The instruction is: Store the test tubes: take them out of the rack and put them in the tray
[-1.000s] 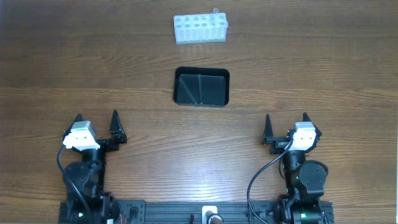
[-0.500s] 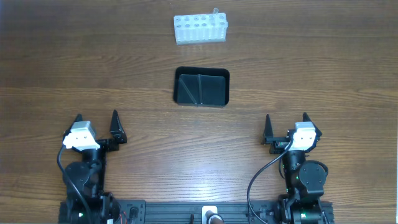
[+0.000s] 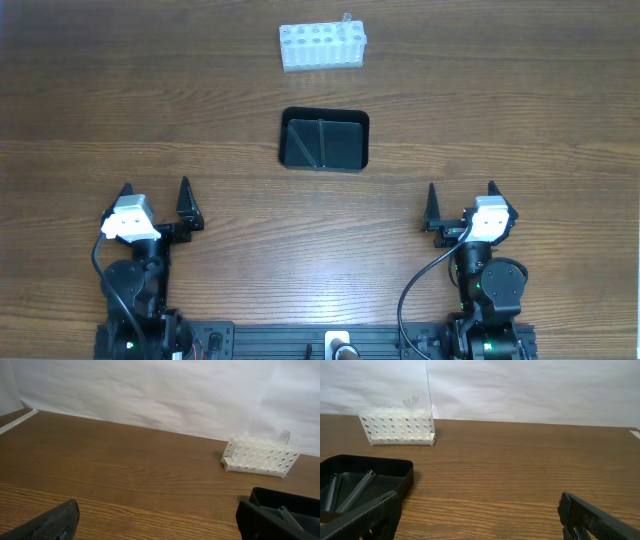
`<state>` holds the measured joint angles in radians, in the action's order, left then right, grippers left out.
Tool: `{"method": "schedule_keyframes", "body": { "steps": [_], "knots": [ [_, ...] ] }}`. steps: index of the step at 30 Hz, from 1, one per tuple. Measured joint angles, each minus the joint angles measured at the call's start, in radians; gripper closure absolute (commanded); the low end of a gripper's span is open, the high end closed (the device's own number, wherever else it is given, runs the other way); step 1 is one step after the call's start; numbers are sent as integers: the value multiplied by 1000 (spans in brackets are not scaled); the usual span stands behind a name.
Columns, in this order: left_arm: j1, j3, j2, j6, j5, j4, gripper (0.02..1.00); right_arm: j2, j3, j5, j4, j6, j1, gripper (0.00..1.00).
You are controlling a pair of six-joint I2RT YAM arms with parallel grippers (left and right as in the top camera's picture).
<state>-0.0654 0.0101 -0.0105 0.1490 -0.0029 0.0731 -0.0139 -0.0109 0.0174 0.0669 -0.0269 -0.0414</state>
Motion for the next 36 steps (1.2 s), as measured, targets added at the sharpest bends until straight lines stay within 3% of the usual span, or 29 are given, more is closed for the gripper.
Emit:
{"method": "schedule_keyframes", "body": {
  "steps": [4, 8, 14, 21, 29, 36],
  "knots": [
    [0, 0, 0, 0, 0, 0, 20, 0, -6, -6, -39, 0, 0, 7],
    [0, 0, 0, 0, 0, 0, 20, -2, -97, 3, 106, 2, 0, 9],
    [0, 0, 0, 0, 0, 0, 20, -85, -390, 97, 438, 2, 0, 7],
    [0, 0, 0, 0, 0, 0, 20, -375, -769, 161, 533, 2, 0, 9],
    [0, 0, 0, 0, 0, 0, 23, -626, -1031, 72, 566, 2, -14, 7],
    [0, 0, 0, 0, 0, 0, 20, -864, -1222, 33, 571, 4, -145, 9]
  ]
}}
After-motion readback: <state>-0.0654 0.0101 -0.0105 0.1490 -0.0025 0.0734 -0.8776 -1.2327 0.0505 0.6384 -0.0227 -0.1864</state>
